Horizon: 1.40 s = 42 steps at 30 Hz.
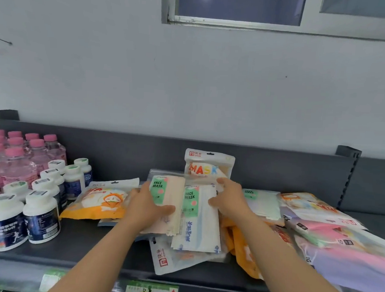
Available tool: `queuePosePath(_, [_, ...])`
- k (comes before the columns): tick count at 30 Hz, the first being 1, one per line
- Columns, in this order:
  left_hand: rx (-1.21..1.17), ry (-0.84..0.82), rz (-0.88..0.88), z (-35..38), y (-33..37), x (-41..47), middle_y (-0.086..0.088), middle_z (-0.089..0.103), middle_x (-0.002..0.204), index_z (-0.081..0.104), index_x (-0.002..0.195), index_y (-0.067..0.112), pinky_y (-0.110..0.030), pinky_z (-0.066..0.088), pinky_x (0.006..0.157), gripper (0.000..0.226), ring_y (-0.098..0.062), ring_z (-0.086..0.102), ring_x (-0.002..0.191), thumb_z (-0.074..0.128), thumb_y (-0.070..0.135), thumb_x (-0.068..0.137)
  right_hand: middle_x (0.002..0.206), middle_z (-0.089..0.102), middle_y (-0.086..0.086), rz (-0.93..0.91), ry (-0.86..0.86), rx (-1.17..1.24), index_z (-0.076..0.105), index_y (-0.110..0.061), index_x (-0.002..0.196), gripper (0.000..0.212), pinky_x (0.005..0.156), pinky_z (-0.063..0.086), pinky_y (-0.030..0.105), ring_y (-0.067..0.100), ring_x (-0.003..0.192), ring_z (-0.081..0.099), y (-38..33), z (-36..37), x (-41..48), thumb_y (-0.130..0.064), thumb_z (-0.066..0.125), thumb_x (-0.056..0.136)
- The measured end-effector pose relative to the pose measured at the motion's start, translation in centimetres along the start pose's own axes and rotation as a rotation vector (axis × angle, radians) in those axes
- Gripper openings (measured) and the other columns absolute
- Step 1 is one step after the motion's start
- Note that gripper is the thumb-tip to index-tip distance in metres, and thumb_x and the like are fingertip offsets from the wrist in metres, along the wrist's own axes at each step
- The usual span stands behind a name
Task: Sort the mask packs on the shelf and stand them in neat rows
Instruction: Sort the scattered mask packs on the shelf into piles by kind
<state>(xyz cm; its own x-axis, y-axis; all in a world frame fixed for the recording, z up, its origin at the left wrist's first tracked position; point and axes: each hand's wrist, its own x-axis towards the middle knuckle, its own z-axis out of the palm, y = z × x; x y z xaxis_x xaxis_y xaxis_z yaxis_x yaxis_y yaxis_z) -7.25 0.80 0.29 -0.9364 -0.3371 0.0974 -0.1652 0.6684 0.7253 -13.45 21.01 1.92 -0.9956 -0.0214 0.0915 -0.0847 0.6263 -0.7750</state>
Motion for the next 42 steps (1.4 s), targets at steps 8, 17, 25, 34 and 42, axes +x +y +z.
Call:
queuePosePath(8, [-0.268, 0.077, -0.067, -0.1, 2.4, -0.3, -0.007, 0.05, 0.133, 0.036, 0.138, 0.016, -0.033, 0.05, 0.079, 0.093, -0.017, 0.053, 0.093, 0.09, 0.031, 0.063, 0.103, 0.07, 0.009, 0.142, 0.179, 0.37, 0.071, -0.013, 0.1, 0.016, 0.088, 0.057, 0.041, 0.023, 0.091, 0.065, 0.6, -3.9, 0.6, -0.003, 0.062, 0.09])
queuePosePath(17, [-0.462, -0.063, -0.006, 3.7, 6.8, -0.8, -0.006, 0.063, 0.126, 0.03, 0.146, 0.012, -0.048, 0.056, 0.086, 0.094, -0.026, 0.066, 0.102, 0.086, 0.022, 0.071, 0.112, 0.067, 0.022, 0.094, 0.176, 0.188, 0.065, 0.007, 0.111, 0.026, 0.074, 0.051, 0.036, 0.036, 0.098, 0.063, 2.1, -9.9, -0.6, -0.002, 0.049, 0.093])
queuePosePath(25, [-0.411, -0.112, 0.041, 9.0, 11.4, -1.0, -0.004, 0.06, 0.125, 0.029, 0.143, 0.017, -0.028, 0.052, 0.067, 0.076, -0.02, 0.061, 0.096, 0.075, 0.025, 0.084, 0.142, 0.048, 0.02, 0.195, -0.018, 0.061, 0.049, -0.002, 0.138, 0.039, 0.104, 0.04, 0.037, 0.032, 0.125, 0.05, 6.5, -13.1, -0.7, -0.006, 0.041, 0.099])
queuePosePath(34, [-0.278, -0.117, -0.031, 11.2, 14.2, -1.9, -0.008, 0.054, 0.137, 0.035, 0.142, 0.007, -0.023, 0.042, 0.067, 0.07, -0.025, 0.055, 0.118, 0.072, 0.03, 0.087, 0.08, 0.049, 0.009, 0.377, -0.033, 0.588, 0.048, -0.007, 0.098, 0.007, 0.054, 0.047, 0.029, 0.02, 0.065, 0.052, 7.8, -15.1, 0.0, -0.002, 0.045, 0.096])
queuePosePath(42, [-0.505, -0.068, -0.097, 11.1, 15.7, -3.7, -0.008, 0.051, 0.141, 0.036, 0.146, 0.011, -0.033, 0.048, 0.085, 0.081, -0.027, 0.054, 0.12, 0.077, 0.034, 0.081, 0.115, 0.063, 0.009, 0.164, -0.147, 0.669, 0.039, -0.022, 0.142, 0.063, 0.086, 0.056, 0.049, 0.031, 0.101, 0.066, 8.3, -15.3, -0.5, -0.006, 0.067, 0.088])
